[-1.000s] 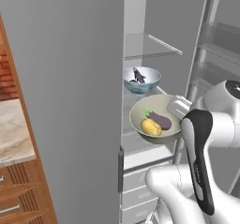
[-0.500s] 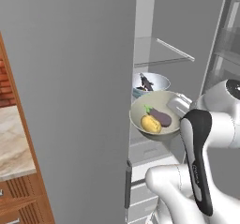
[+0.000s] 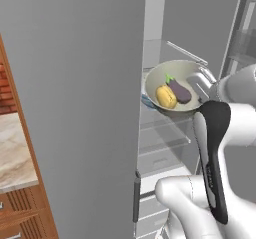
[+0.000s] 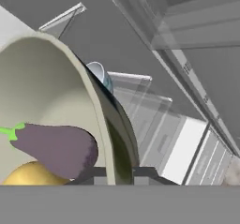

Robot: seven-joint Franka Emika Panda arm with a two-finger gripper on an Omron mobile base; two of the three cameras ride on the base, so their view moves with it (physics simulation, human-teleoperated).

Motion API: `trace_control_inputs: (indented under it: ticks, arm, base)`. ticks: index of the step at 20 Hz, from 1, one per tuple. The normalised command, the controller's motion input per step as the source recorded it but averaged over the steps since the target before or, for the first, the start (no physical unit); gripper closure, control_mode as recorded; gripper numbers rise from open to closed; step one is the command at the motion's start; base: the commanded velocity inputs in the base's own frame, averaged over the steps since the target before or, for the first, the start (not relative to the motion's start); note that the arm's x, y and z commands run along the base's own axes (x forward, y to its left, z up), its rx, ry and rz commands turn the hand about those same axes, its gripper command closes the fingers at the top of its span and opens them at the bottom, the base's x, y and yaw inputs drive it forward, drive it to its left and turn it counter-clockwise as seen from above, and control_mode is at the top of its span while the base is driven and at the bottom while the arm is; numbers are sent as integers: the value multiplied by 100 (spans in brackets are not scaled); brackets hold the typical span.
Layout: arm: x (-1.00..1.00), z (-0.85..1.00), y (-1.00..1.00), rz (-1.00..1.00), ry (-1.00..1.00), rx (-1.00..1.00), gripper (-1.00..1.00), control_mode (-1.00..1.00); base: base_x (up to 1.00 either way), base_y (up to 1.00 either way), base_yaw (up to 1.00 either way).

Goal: Place the bowl with the eggplant and potato on the top shelf of the fridge. Place the bowl with the chicken drumstick and fish on the second highest shelf of the fridge.

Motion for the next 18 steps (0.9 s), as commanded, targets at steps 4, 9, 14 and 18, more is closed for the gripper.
trace_control_inputs:
  ticks: [4,9,14,18]
  arm:
    - [-8,90,-2,-15,-2,32,100,-100]
    - [-5,11,1,-2,-17,4,100,-100]
    - [66,4,-3,-9,-17,0,100,-100]
    - [92,1,-7,-9,-12,0,100,-100]
  base:
    - [0,0,0]
    - [0,0,0]
    - [0,0,0]
    - [0,0,0]
